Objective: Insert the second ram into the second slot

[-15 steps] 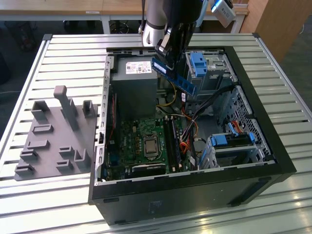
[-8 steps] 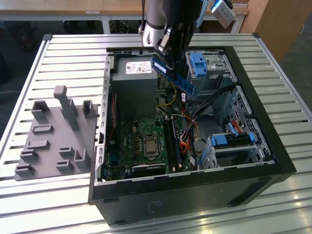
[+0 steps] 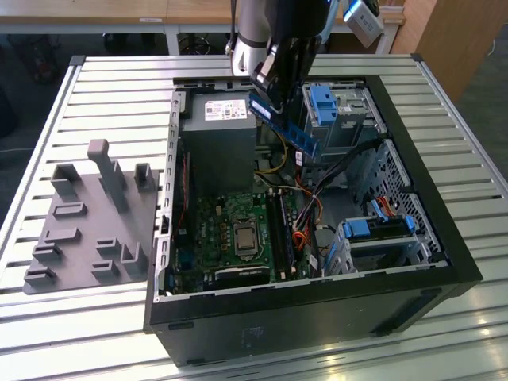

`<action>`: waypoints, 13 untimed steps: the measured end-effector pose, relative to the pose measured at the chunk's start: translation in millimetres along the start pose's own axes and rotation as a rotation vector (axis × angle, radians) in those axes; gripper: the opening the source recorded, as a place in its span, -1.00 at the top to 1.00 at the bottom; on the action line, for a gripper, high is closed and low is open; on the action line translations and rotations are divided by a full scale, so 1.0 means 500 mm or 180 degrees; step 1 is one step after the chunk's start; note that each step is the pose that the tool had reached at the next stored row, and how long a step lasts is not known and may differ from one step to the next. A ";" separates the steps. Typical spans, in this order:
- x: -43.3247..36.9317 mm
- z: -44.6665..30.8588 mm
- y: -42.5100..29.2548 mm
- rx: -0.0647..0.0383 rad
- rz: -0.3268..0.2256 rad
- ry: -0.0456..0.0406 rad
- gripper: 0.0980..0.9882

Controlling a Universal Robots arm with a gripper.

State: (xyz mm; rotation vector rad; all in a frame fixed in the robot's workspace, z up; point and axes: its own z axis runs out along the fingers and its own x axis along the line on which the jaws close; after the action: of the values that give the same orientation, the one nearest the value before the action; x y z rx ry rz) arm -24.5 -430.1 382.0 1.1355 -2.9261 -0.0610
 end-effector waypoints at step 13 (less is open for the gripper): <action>0.000 0.000 0.000 0.0002 0.0144 -0.0005 0.91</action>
State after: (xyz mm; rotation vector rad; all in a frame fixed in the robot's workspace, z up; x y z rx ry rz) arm -24.5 -430.1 382.1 1.0694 -2.9518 -0.0611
